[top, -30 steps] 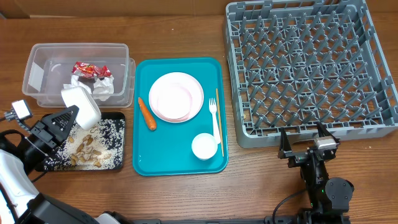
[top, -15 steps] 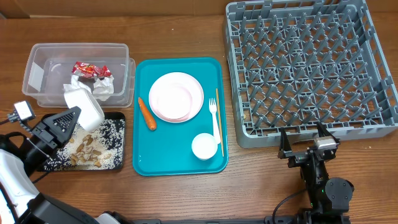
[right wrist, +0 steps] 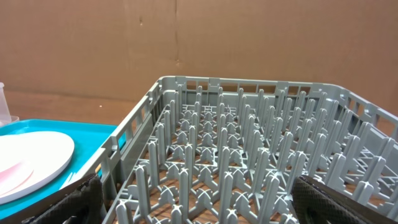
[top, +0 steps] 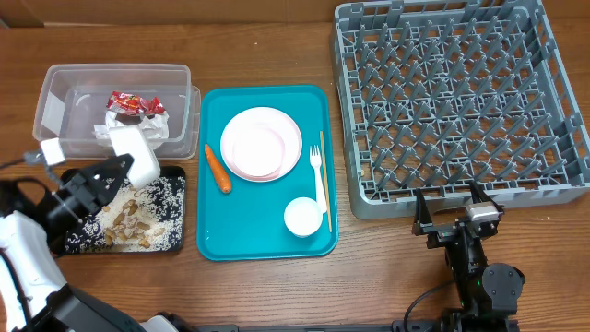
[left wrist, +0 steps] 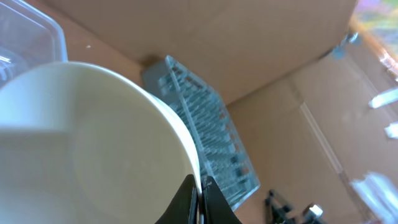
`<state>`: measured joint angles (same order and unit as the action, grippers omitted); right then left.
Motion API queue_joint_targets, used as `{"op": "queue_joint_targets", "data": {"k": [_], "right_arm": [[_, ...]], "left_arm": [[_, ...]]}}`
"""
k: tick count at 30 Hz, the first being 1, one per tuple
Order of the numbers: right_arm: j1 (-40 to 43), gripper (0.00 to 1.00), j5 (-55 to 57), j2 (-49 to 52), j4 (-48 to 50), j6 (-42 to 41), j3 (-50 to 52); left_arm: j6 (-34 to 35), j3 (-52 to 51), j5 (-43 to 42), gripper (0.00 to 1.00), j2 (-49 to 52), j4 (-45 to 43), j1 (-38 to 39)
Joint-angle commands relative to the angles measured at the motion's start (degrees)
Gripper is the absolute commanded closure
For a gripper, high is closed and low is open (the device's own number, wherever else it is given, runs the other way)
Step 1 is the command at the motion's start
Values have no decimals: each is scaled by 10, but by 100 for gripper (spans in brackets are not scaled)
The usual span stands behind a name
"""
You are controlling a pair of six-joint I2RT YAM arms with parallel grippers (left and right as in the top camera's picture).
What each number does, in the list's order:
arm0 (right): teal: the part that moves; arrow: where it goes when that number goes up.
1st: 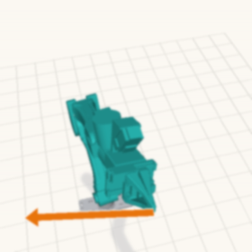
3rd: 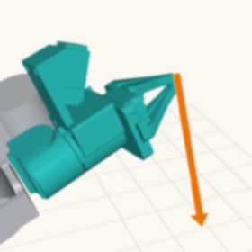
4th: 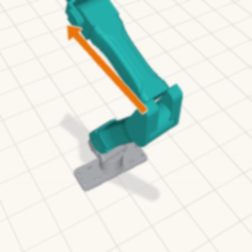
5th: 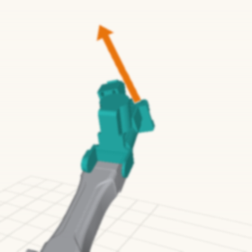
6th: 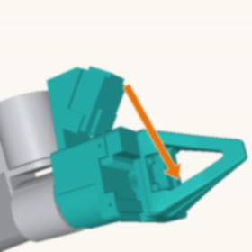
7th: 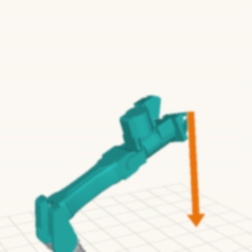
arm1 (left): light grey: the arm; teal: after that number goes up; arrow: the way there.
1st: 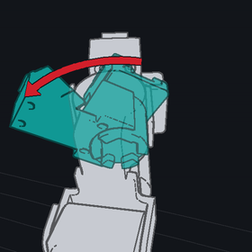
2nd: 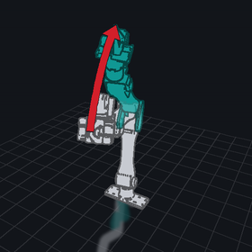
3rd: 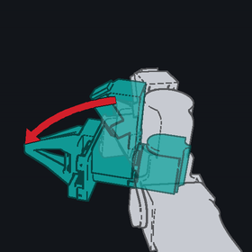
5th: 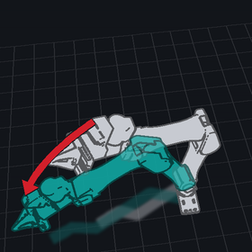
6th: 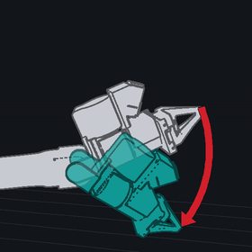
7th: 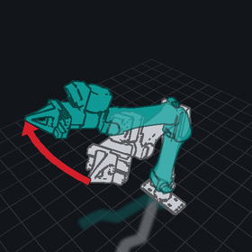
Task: Sort waste into correct bins and load items into the dishwasher
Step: 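Lift the empty white bowl and carry it right over the teal tray, then lower the bowl onto the pink plate and release it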
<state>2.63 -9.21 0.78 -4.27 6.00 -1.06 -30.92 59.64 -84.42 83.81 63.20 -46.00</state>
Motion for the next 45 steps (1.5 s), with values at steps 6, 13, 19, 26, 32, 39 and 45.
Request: {"op": "queue_joint_targets", "data": {"k": [6, 13, 19, 26, 32, 39, 45], "right_arm": [[3, 0, -3, -6, 3, -4, 6], [3, 0, -3, -6, 3, -4, 6], [3, 0, -3, -6, 3, -4, 6], [3, 0, -3, -6, 3, -4, 6], [3, 0, -3, -6, 3, -4, 6], [3, 0, -3, -6, 3, -4, 6], [3, 0, -3, -6, 3, -4, 6]], "left_arm": [[320, 43, 210, 96, -4, -163, 133], [426, 157, 445, 96, -11, -183, 320], [452, 197, 813, 96, -7, -190, 553], [440, 196, 1103, 91, 62, -215, 745], [440, 196, 1118, 88, 151, -241, 762], [440, 196, 1066, 95, 181, -280, 761], [440, 196, 1008, 95, 181, -290, 760]]}}
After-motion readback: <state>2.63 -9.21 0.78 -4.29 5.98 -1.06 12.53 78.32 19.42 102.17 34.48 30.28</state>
